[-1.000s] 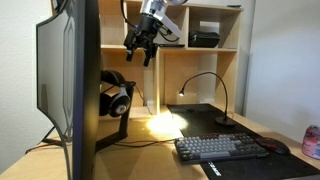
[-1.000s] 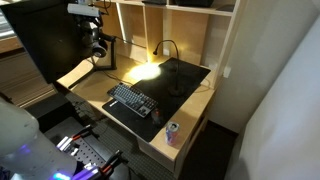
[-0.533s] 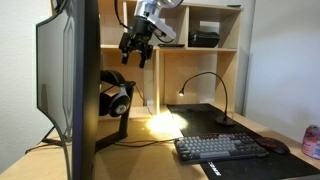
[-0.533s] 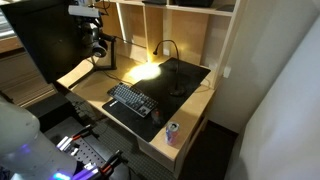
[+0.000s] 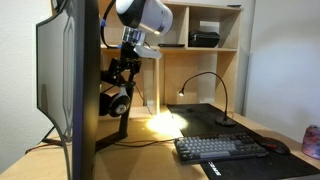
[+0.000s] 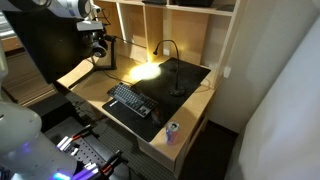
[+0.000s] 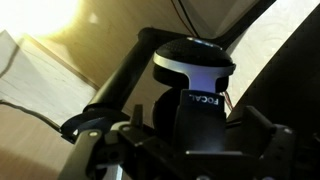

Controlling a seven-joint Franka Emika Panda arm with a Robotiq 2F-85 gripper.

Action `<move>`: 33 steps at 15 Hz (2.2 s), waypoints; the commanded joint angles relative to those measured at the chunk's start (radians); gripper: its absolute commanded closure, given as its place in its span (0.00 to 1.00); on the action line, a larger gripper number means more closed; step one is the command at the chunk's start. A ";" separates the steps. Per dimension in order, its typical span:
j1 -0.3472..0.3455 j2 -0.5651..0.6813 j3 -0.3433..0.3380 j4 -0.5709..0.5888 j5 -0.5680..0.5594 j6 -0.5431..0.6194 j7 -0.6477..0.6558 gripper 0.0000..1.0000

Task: Unhang and hang up the headphones on the back of the desktop computer

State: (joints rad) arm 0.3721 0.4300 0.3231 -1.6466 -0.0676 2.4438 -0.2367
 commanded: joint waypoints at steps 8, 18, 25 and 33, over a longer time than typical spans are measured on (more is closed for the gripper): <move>0.009 0.028 0.008 0.027 0.023 0.070 0.083 0.27; 0.017 0.036 -0.003 0.031 0.014 0.090 0.096 0.77; -0.049 -0.065 0.066 0.064 0.184 0.116 0.051 0.77; -0.142 -0.185 0.068 -0.015 0.394 0.190 -0.001 0.77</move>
State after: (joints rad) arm 0.2858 0.3103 0.3722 -1.5826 0.2294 2.5487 -0.1858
